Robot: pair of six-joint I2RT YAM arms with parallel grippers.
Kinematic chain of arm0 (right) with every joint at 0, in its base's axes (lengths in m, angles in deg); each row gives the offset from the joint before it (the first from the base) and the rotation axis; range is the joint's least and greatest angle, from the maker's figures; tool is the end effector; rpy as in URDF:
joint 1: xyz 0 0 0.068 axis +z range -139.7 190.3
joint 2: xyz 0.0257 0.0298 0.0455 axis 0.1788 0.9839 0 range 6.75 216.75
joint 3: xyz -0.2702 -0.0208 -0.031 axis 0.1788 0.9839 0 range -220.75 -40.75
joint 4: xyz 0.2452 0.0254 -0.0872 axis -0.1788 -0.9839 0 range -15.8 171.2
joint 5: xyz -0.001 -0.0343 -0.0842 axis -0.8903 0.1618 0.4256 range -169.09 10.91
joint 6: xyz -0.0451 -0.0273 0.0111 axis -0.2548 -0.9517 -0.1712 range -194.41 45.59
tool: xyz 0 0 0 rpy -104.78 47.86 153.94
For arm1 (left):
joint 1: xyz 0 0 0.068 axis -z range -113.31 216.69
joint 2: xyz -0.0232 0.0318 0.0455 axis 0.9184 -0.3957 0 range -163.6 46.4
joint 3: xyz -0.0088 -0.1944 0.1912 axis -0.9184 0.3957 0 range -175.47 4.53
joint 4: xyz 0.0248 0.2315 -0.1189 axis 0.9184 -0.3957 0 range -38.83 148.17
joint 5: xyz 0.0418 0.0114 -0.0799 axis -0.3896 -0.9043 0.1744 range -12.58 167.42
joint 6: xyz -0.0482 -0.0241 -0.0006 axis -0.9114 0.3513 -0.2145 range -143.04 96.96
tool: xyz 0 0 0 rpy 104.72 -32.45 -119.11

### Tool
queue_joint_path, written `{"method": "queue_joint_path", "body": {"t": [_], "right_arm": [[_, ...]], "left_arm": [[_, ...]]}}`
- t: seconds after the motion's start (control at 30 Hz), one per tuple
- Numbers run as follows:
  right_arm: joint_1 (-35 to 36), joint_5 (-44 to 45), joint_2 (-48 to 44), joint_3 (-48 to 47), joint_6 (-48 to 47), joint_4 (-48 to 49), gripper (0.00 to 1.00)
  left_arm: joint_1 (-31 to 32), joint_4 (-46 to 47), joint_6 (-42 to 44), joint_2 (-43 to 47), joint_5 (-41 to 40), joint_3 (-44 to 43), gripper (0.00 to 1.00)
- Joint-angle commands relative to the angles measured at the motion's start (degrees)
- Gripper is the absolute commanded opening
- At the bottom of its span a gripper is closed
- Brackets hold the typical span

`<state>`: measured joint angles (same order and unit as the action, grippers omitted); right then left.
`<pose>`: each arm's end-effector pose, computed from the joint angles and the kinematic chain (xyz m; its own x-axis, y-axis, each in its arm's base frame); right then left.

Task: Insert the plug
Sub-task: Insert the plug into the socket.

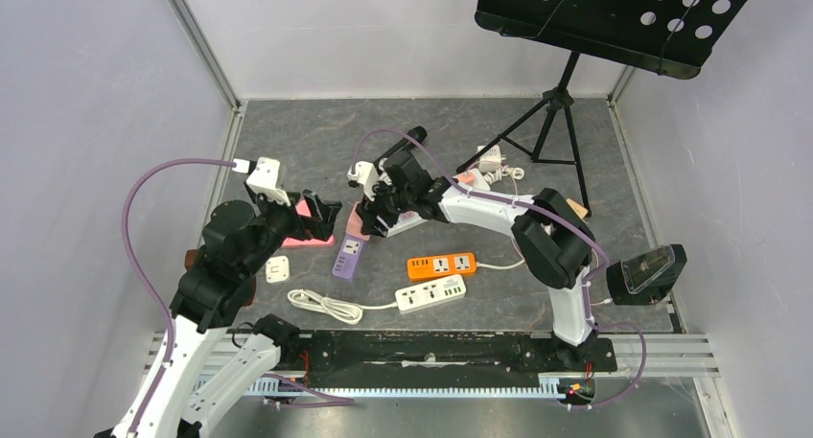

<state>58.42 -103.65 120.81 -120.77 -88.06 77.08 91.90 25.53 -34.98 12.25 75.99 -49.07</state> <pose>0.2879 0.3434 0.2015 -0.1895 -0.5328 -0.8248 -0.9674 0.2451 0.0639 0.1083 -0.0500 0.3749 -0.2856 -0.0942 -0.9537 0.3522 0.9152 -0.1959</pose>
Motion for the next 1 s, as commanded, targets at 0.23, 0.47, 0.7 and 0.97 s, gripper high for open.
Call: {"method": "queue_joint_path", "body": {"t": [0.23,0.47,0.7,0.97], "right_arm": [[1.8,5.3,6.9,-5.3,-4.0,-10.6,0.00],[3.0,12.2,10.5,-8.9,-5.5,-15.2,0.00],[4.1,18.4,14.8,-14.6,-4.4,-20.5,0.00],[4.1,23.3,20.4,-21.4,-1.2,-26.9,0.06]], "left_arm": [[-0.1,1.8,0.6,1.3,-1.3,-3.0,0.99],[0.0,1.6,0.8,1.3,-1.7,-4.2,0.99],[-0.1,1.4,1.1,1.4,-1.9,-5.2,0.99],[-0.1,0.9,1.4,1.2,-2.0,-6.3,0.99]]}}
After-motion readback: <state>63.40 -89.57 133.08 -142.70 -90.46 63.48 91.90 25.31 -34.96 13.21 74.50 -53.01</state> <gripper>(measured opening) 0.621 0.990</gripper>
